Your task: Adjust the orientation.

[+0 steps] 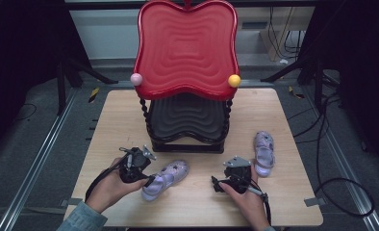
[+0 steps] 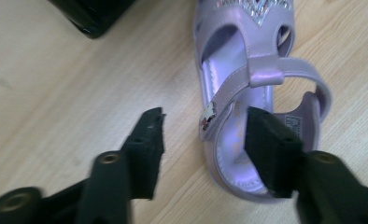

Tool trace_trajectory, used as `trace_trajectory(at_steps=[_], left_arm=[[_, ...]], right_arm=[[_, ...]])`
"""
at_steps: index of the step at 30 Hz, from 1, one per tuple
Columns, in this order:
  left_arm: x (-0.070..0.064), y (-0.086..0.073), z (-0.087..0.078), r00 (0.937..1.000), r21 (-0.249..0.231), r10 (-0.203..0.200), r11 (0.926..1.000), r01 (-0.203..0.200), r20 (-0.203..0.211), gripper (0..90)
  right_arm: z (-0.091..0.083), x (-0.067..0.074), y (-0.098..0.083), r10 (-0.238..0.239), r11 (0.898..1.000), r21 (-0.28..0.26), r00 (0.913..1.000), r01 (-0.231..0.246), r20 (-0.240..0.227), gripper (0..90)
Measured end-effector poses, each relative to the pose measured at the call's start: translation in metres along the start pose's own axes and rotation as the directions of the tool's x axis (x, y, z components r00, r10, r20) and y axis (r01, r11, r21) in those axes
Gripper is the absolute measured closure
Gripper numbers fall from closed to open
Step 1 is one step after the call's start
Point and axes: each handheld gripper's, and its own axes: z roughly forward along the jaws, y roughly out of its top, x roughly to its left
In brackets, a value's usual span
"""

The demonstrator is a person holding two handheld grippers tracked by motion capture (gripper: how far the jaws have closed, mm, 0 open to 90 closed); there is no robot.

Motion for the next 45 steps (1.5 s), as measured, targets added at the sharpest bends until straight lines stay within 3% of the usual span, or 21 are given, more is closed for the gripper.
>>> trace_trajectory(at_steps=[2, 6, 12, 17, 29, 36, 45], left_arm=[[-0.006, 0.0, -0.015, 0.9999, -0.016, 0.012, 0.9998, -0.012, -0.004, 43.5], [-0.018, 0.0, -0.029, 0.9992, -0.032, 0.039, 0.9988, -0.038, 0.009, 50.1], [-0.037, 0.003, -0.031, 0.9943, -0.009, 0.092, 0.9957, -0.092, 0.053, 55.2], [-0.046, 0.007, -0.017, 0.9895, 0.053, 0.129, 0.9897, -0.133, 0.064, 58.7], [-0.045, 0.007, 0.023, 0.9894, 0.116, 0.084, 0.9883, -0.098, 0.118, 66.8], [-0.045, 0.008, 0.034, 0.9872, 0.14, 0.08, 0.9852, -0.099, 0.138, 77.3], [-0.039, 0.008, 0.036, 0.9868, 0.141, 0.064, 0.9864, -0.085, 0.149, 85.6]], right_arm=[[0.0, 0.0, 0.0, -0.001, 1.0, 0.0, 1.0, 0.001, 0.001, 1.8], [0.0, 0.0, 0.0, -0.002, 1.0, 0.001, 1.0, 0.002, 0.002, 1.8], [0.0, 0.0, 0.0, 0.001, 1.0, -0.001, 1.0, -0.001, 0.0, 1.8], [0.0, 0.0, 0.0, -0.002, 1.0, 0.001, 1.0, 0.002, 0.002, 1.8], [0.0, 0.0, 0.0, -0.002, 1.0, 0.0, 1.0, 0.002, 0.002, 1.8], [0.0, 0.0, 0.0, 0.0, 1.0, 0.0, 1.0, 0.0, 0.0, 1.8], [0.0, 0.0, 0.0, 0.001, 1.0, 0.0, 1.0, -0.001, 0.0, 1.8]])
